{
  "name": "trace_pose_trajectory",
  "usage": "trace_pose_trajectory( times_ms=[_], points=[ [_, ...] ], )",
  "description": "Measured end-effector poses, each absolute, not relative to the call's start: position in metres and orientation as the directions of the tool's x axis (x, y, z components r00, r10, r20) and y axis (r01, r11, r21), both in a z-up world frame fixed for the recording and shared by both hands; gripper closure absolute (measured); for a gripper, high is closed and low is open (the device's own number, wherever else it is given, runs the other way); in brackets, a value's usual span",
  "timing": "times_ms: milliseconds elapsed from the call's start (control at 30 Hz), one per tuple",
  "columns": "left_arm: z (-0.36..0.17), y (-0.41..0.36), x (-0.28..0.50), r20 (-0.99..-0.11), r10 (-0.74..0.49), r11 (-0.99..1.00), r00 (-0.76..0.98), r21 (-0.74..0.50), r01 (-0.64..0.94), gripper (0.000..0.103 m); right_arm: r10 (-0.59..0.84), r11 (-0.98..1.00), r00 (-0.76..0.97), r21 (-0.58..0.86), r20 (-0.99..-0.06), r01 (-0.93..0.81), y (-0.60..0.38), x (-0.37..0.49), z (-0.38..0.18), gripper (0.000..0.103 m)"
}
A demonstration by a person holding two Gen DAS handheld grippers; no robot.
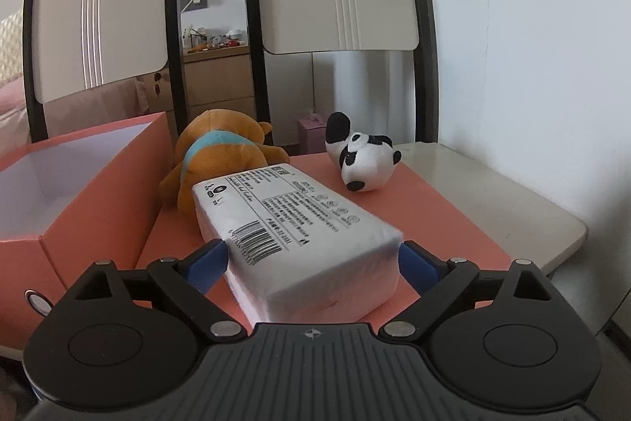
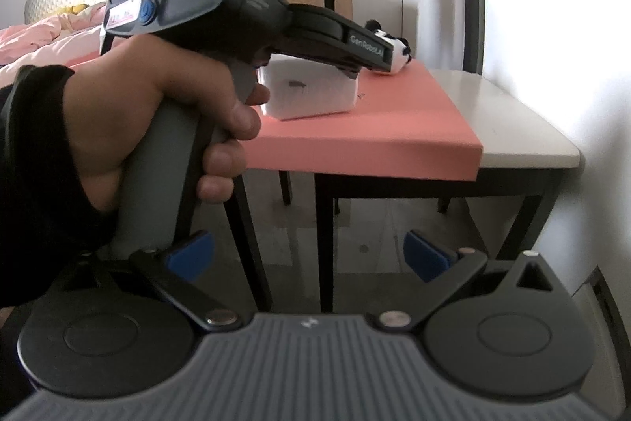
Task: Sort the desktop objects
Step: 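Lift the white tissue pack with the left gripper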
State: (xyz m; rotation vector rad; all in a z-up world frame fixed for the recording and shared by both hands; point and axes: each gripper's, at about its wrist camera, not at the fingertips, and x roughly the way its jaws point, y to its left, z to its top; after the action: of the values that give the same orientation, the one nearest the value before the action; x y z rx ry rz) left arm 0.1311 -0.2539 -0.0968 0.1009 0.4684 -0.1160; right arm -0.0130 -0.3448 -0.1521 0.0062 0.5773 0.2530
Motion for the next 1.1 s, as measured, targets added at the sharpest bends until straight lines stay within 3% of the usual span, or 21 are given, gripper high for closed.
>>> trace_pose_trajectory(
  times_ms=[333,667,933,1100],
  points=[
    [-0.112,-0.199,0.123,-0.506,-0.022,0.997,0.862,0.051,0.056,0.008,0.245,0.968,0.801,0.098,-0.546,-0.23,-0.359,-0.008,-0.144,0.0],
    [-0.068,-0.201,0.109,-0.417,-0.08,0.993,0.905,0.041,0.106,0.008,0.231,0.972,0.821,0.082,-0.522,-0.221,-0.369,0.006,-0.098,0.0],
    [-0.038,-0.227,0.201,-0.706,-0.083,0.993,0.704,0.0,0.118,0.008,0.193,0.981,0.833,0.08,-0.519,-0.177,-0.379,0.017,-0.085,0.0],
    [-0.043,-0.222,0.238,-0.808,-0.033,0.996,0.588,0.025,0.09,0.008,0.196,0.98,0.832,0.138,-0.519,-0.145,-0.383,0.025,-0.094,0.0]
  ],
)
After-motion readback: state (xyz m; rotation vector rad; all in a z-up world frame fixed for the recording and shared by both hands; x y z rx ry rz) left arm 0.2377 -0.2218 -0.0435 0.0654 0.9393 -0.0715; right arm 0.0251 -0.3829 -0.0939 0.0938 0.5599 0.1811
